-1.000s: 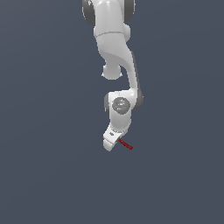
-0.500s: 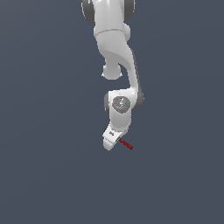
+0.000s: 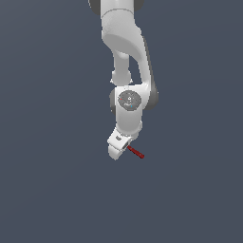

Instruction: Pick up the object and move it to a goal position.

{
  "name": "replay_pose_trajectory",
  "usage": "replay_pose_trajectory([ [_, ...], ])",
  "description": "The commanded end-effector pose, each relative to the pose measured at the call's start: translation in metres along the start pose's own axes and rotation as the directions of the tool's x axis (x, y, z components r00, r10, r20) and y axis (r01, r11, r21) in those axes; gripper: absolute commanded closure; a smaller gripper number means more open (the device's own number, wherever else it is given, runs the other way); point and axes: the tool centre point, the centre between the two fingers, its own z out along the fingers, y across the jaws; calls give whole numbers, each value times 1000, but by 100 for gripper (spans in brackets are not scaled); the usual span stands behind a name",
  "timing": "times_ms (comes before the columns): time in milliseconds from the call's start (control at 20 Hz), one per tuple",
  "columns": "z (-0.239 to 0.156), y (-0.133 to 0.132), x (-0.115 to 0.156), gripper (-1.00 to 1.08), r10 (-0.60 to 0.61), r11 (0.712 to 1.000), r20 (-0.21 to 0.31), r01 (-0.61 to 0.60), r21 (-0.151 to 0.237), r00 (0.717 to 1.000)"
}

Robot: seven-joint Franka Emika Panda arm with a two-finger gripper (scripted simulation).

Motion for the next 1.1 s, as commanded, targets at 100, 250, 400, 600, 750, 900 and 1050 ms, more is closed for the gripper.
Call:
replay_pose_trajectory([
  [100, -49, 9, -2, 108, 0, 1000, -1, 0, -1, 1000],
  [250, -84, 16, -3, 108, 1, 1000, -1, -1, -1, 1000],
  [400, -119, 24, -5, 108, 1, 1000, -1, -1, 0, 1000],
  [600, -165, 33, -7, 108, 2, 1000, -1, -2, 0, 1000],
  [750, -197, 40, -8, 108, 3, 1000, -1, -3, 0, 1000],
  [900, -228, 47, -9, 108, 4, 1000, -1, -4, 0, 1000],
  [1050, -256, 54, -10, 108, 5, 1000, 0, -5, 0, 1000],
])
